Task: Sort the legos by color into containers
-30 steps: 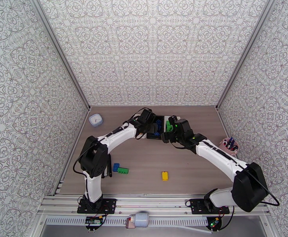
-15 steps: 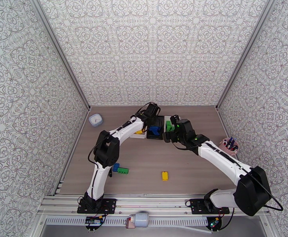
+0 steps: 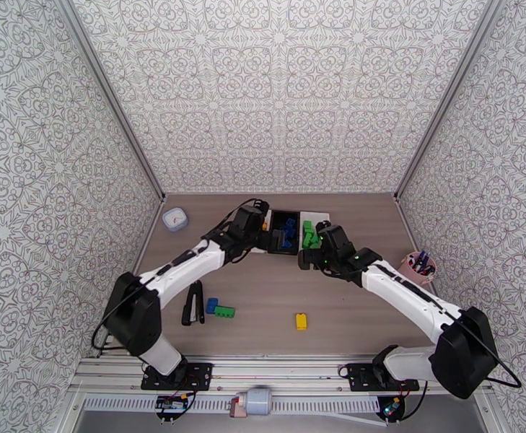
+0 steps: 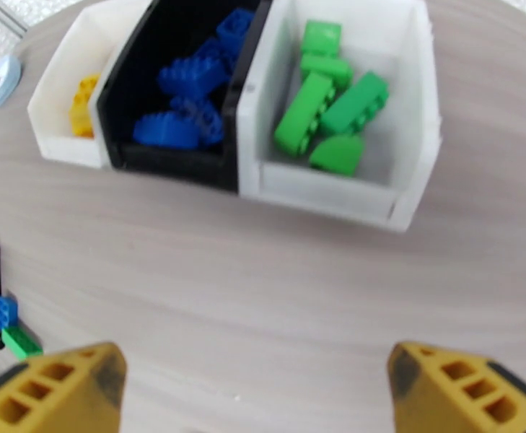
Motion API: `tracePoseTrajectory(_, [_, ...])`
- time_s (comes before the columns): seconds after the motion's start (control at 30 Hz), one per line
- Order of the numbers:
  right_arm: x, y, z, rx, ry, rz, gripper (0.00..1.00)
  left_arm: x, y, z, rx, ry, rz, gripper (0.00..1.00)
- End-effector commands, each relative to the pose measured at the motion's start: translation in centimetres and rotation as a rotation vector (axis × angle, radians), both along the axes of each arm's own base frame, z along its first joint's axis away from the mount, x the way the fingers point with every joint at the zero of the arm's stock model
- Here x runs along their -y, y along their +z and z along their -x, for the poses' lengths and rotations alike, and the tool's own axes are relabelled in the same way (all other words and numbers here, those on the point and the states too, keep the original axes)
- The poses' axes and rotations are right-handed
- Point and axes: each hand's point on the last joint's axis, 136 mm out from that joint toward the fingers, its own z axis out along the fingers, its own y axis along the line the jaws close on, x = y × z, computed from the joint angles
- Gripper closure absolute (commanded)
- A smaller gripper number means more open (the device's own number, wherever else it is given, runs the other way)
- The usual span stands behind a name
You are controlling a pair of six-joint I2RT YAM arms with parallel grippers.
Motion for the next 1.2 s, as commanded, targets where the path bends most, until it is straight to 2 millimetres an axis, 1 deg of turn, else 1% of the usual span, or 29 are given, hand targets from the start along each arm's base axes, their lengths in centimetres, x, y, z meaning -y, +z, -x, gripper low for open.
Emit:
tracePoseTrajectory(0.0, [0.7, -1.7, 3.1, -0.081, -0.095, 0.018, 0.0, 0.4, 1.1, 4.0, 0.104, -0.202, 0.026, 0.0])
tracePoseTrajectory(0.03, [0.6, -2.2, 3.9, -0.102, -0.105, 0.022, 0.0, 0.0, 1.1, 5.5, 0.124, -0.246, 0.029, 0.0])
tracePoseTrajectory(0.07, [0.5, -2.7, 4.8, -0.126, -0.117, 0.029, 0.0, -0.5, 1.5, 6.7, 0.151, -0.275, 0.035, 0.0])
tracePoseTrajectory(0.13, [0.4, -3.6, 6.4, -0.167, -0.138, 0.05, 0.0, -1.5, 1.5, 8.9, 0.196, -0.322, 0.037, 0.0])
tracePoseTrajectory(0.23, [-0.1, -4.8, 8.4, -0.219, -0.147, 0.066, 0.0, -3.0, 0.8, 11.1, 0.273, -0.367, 0.008, 0.0])
tracePoseTrajectory(0.3, [-0.8, -5.3, 9.6, -0.252, -0.142, 0.065, 0.0, -3.2, 0.3, 13.2, 0.313, -0.466, -0.001, 0.0])
tracePoseTrajectory(0.37, [-1.7, -5.9, 10.9, -0.295, -0.124, 0.063, 0.0, -3.7, -0.2, 14.3, 0.298, -0.516, -0.015, 0.0])
tracePoseTrajectory(0.47, [-3.0, -7.2, 12.9, -0.381, -0.1, 0.065, 0.01, -3.7, -0.6, 15.8, 0.306, -0.609, -0.034, 0.0])
tracePoseTrajectory(0.57, [-4.1, -8.2, 14.2, -0.429, -0.073, 0.082, 0.04, -3.4, -0.8, 16.9, 0.312, -0.675, -0.037, 0.0])
tracePoseTrajectory(0.67, [-5.1, -8.8, 14.8, -0.469, -0.058, 0.085, 0.07, -3.2, -1.3, 17.9, 0.31, -0.739, -0.048, 0.0])
tracePoseTrajectory(0.73, [-5.4, -9.4, 15.0, -0.492, -0.06, 0.09, 0.09, -3.2, -1.6, 18.4, 0.311, -0.773, -0.059, 0.0])
tracePoseTrajectory(0.93, [-5.8, -10.7, 15.4, -0.541, -0.068, 0.108, 0.23, -3.1, -2.3, 19.6, 0.322, -0.855, -0.09, 0.0])
tracePoseTrajectory(1.17, [-5.4, -11.6, 15.5, -0.549, -0.106, 0.126, 0.41, -3.1, -2.5, 19.7, 0.338, -0.88, -0.096, 0.0])
